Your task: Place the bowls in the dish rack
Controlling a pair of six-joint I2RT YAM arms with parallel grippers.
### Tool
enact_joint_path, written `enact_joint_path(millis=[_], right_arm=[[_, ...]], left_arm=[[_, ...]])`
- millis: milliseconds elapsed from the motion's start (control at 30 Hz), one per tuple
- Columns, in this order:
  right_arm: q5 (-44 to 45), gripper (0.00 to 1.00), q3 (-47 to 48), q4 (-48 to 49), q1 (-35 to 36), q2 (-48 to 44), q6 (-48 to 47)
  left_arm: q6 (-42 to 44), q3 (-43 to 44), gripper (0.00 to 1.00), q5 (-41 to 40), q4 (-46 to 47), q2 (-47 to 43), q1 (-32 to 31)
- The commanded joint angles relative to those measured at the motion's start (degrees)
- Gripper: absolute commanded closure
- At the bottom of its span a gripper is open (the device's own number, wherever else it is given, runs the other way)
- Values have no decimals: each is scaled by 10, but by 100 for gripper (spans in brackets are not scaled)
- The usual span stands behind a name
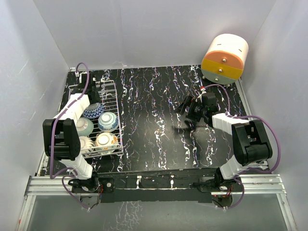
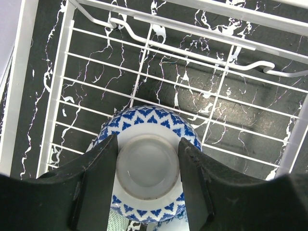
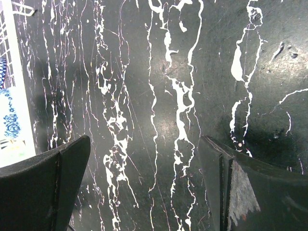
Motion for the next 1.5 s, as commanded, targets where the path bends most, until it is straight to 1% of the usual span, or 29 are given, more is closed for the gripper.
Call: enact_joint_path(millis=[0, 267, 433, 633, 700, 833, 1000, 1033, 1167, 1233, 1333, 1400, 1467], right_arm=[[-4, 2, -2, 34, -3, -13, -1], [-5, 2, -1, 34, -3, -12, 0], [-6, 2, -1, 35, -3, -8, 0], [-8, 2, -5, 38, -4, -8, 1], [-8, 2, -5, 37, -4, -9, -1], [-8, 2, -7, 34, -7, -13, -4], [-9, 2, -7, 33, -8, -11, -4], [-10, 2, -6, 33, -8, -11, -4], [-11, 2, -3, 29, -9, -11, -6], [-12, 2, 0, 24, -8, -14, -9], [-15, 2, 5, 18, -8, -22, -17], [-15, 2, 11, 7, -9, -26, -25], [-13, 1, 17, -3, -8, -27, -35]], left_arm=[[-11, 1, 100, 0, -1, -51, -2], [-15, -16, 100, -2, 57, -102, -2], [-16, -49, 100, -9, 115, -104, -2], [-27, -129, 100, 0, 244, -93, -2], [-29, -142, 100, -4, 271, -85, -2], [-28, -152, 100, -7, 296, -73, -2], [-32, -153, 99, -10, 293, -63, -2], [-33, -153, 96, -10, 290, -61, -2], [-42, -151, 71, -11, 276, -61, -2], [-50, -148, 55, -12, 262, -66, -2], [-58, -143, 23, -8, 242, -85, -2], [-62, -138, 5, -2, 229, -106, -2], [-62, -128, 3, 8, 211, -130, -2]])
